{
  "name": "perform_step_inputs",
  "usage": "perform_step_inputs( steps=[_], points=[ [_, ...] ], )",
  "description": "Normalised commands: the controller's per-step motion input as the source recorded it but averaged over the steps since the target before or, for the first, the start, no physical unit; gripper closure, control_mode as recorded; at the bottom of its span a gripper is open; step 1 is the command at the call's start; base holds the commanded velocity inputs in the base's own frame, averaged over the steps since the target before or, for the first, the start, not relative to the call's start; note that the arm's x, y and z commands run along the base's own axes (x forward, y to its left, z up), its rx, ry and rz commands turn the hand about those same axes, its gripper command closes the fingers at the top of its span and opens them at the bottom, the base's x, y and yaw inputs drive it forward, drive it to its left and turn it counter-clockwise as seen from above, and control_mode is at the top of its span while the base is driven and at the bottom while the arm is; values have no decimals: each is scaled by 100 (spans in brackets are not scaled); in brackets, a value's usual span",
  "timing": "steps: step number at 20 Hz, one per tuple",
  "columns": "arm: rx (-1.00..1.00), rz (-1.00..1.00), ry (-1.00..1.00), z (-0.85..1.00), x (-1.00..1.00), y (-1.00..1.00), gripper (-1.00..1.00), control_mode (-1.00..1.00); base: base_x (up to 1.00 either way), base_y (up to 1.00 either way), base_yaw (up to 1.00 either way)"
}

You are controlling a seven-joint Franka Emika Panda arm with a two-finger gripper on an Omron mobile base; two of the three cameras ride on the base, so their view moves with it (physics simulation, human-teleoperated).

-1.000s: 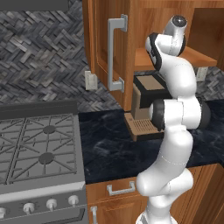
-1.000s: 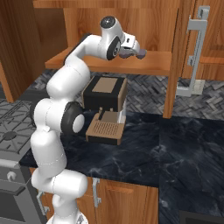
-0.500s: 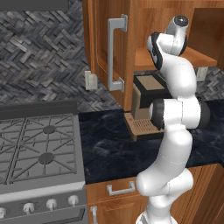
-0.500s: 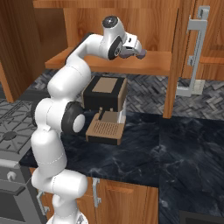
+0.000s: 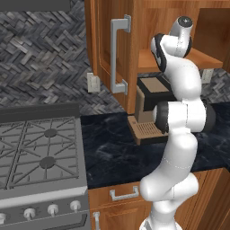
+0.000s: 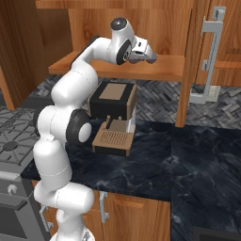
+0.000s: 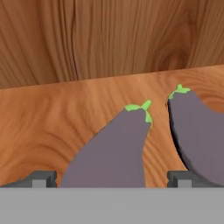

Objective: Pick the eggplants from the cabinet and place them in one bowl. Pick the potato from the sink and place it in the other bowl.

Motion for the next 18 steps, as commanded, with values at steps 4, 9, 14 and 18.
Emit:
perform_step_inputs(
  steps=[4, 9, 14, 18],
  points=[
    [0, 0, 3, -3, 0, 0, -100, -100, 0, 0, 0],
    [0, 0, 0, 0, 0, 0, -100, -100, 0, 0, 0],
    [0, 0, 0, 0, 0, 0, -100, -100, 0, 0, 0],
    [0, 0, 0, 0, 0, 0, -100, -100, 0, 0, 0]
  ],
)
